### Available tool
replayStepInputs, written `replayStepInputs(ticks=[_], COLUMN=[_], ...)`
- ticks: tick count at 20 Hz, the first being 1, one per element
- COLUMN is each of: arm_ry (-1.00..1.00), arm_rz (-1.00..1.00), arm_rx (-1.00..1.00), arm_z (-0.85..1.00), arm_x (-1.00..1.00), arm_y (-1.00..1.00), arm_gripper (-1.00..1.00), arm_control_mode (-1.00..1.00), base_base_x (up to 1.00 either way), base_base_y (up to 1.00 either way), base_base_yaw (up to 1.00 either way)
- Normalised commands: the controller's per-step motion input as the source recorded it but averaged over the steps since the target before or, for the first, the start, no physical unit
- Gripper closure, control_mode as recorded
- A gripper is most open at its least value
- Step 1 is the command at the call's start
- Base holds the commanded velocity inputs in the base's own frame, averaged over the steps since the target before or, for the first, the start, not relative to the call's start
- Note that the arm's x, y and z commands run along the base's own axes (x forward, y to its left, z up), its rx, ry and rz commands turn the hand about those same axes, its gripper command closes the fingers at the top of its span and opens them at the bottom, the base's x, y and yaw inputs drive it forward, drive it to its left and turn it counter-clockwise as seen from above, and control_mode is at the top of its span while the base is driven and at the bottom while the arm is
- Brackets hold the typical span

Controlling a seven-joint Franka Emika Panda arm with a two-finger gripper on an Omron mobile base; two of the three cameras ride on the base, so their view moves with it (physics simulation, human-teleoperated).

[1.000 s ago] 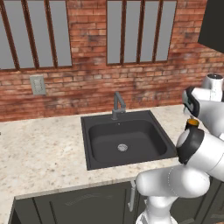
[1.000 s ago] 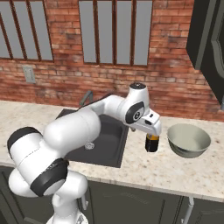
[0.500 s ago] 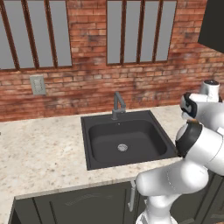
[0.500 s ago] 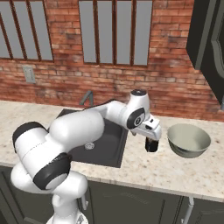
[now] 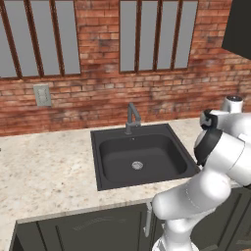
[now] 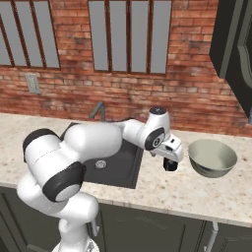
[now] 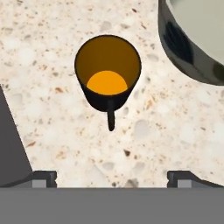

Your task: Pick the mug and place it in the sink. Pick the bowl and place it in the open cabinet and then close the cabinet.

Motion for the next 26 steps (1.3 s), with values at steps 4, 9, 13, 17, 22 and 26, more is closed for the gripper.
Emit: replayStepInputs(ticks=[4,9,13,17,22,26], arm_ry=[0.00,0.01,0.01,0.03,0.03,0.04], arm_rz=[0.00,0.00,0.00,0.00,0.00,0.00], arm_rx=[0.00,0.00,0.00,0.00,0.00,0.00], arm_z=[-0.23,-0.20,-0.19,-0.18,-0.17,-0.15], arm_x=[0.16,0.15,0.14,0.16,0.21,0.19], arm_y=[-0.12,-0.11,-0.12,-0.07,-0.01,0.00], arm_gripper=[-1.00,-1.00,-1.00,-1.00,-1.00,-1.00], arm_control_mode=[-1.00,-1.00,-1.00,-1.00,-1.00,-1.00], base_base_x=[0.00,0.00,0.00,0.00,0.00,0.00], base_base_y=[0.00,0.00,0.00,0.00,0.00,0.00], base_base_yaw=[0.00,0.00,0.00,0.00,0.00,0.00])
